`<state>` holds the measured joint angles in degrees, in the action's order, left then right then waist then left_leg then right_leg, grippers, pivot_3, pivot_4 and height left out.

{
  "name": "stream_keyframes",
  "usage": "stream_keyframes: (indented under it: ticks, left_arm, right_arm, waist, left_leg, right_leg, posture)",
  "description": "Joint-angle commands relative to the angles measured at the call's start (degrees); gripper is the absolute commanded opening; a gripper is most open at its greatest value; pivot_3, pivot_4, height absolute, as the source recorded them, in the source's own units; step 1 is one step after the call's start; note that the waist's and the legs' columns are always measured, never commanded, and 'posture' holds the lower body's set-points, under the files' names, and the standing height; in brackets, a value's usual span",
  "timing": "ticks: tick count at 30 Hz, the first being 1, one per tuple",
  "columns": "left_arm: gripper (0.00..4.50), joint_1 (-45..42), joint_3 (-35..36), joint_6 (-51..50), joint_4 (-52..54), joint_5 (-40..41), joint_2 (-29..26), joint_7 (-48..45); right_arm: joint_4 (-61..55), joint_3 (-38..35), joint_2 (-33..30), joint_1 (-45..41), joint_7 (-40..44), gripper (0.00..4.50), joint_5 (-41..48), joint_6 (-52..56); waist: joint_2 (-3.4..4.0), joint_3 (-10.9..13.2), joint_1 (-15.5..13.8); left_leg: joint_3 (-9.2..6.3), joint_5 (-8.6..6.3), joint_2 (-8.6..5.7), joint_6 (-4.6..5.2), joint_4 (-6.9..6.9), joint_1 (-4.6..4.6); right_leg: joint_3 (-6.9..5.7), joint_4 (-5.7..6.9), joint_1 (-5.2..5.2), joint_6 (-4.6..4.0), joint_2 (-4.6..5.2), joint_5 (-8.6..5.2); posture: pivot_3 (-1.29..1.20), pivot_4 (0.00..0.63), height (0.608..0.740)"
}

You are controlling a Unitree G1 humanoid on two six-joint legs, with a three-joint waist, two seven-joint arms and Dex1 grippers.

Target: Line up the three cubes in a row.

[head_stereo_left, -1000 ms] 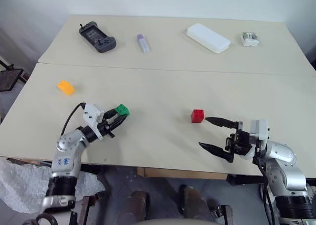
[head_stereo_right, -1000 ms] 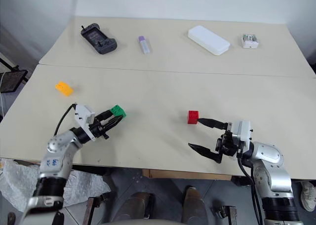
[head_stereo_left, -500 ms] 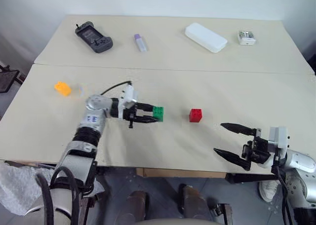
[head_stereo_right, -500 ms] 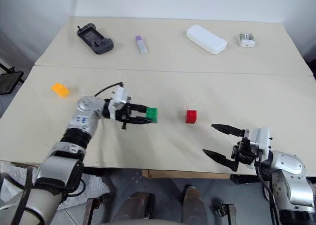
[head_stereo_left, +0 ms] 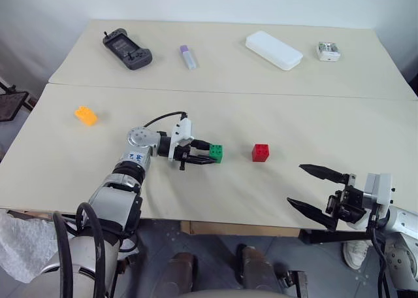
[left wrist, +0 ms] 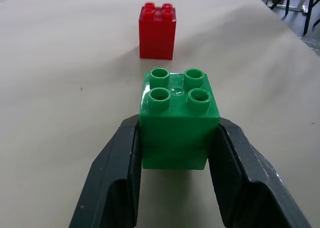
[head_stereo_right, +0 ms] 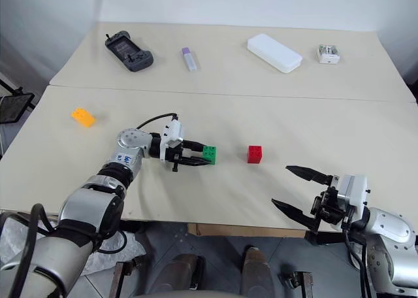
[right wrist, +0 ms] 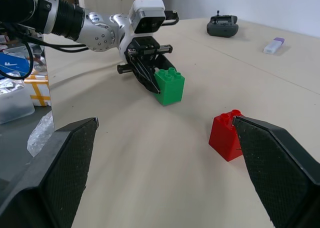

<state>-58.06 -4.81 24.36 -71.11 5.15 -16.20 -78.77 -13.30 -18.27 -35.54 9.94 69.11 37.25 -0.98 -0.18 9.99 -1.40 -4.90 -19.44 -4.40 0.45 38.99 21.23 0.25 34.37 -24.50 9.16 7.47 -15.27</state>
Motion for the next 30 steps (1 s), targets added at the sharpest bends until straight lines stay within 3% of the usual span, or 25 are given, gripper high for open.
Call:
stream_keyframes:
  ticks: [1,10,11,15,19,25,30]
  left_arm:
    - [1.49,-2.4,1.2,-0.5,-1.3,-1.0,0.0,0.3]
    - [4.34,-2.6,3.9,-0.4,-1.1,-0.9,-0.9,0.7]
    - [4.46,-1.7,4.2,2.3,0.0,-0.8,-1.6,0.5]
    - [4.46,3.0,8.1,2.3,5.7,3.6,-5.8,-4.8]
    - [4.46,13.3,13.5,-2.7,20.4,10.1,-10.7,-2.6]
    - [4.46,40.3,25.4,-20.2,57.0,19.3,-13.0,17.8]
    - [4.46,61.3,41.1,-19.3,67.1,21.0,-7.5,36.4]
  right_arm:
    - [-2.0,-1.4,-0.2,0.1,-0.5,4.5,1.3,-0.1]
    - [-2.8,0.1,-0.1,-0.5,-0.7,4.5,1.6,0.8]
    - [-3.0,0.5,0.1,-0.9,-0.7,4.5,1.8,1.1]
    - [-3.7,2.8,0.9,-4.3,-1.8,4.5,2.8,3.2]
    - [-3.3,5.3,2.0,-9.3,-3.5,4.5,3.8,6.1]
    - [0.0,10.2,3.5,-16.4,-2.0,4.5,1.5,6.3]
    - [3.6,14.8,6.3,-21.4,-1.0,4.5,-2.0,3.9]
  waist:
    - [0.0,0.0,0.0]
    - [0.0,0.0,0.0]
    - [0.0,0.0,0.0]
    - [0.0,0.0,0.7]
    - [0.0,0.0,1.8]
    - [0.01,0.0,1.5]
    - [0.01,0.0,1.4]
  left_leg:
    - [0.0,0.0,0.0,0.0,0.0,0.0]
    - [0.03,-0.01,0.0,0.01,0.02,0.0]
    - [0.03,-0.01,0.0,0.01,0.02,-0.01]
    - [-0.09,-0.02,0.06,-0.01,0.02,-0.04]
    - [-0.14,-0.05,0.22,-0.08,0.02,-0.08]
    - [-0.28,-0.12,0.21,0.0,0.06,-0.05]
    - [-0.34,-0.17,0.23,-0.05,0.06,-0.11]
  right_leg:
    - [0.0,0.01,0.0,0.0,0.0,0.0]
    - [0.01,0.04,-0.01,0.0,0.0,0.0]
    - [0.02,0.05,-0.01,0.0,0.0,0.0]
    - [0.09,0.08,-0.07,0.0,-0.03,0.0]
    - [0.1,0.26,-0.21,-0.01,-0.01,-0.01]
    - [0.17,0.34,-0.23,-0.04,0.17,-0.02]
    - [0.15,0.23,-0.15,-0.08,0.12,-0.03]
  posture:
    - [0.0,0.15,0.74]
    - [0.0,0.15,0.74]
    - [0.0,0.15,0.74]
    - [0.0,0.15,0.74]
    - [0.0,0.15,0.74]
    - [0.0,0.15,0.74]
    - [0.0,0.15,0.74]
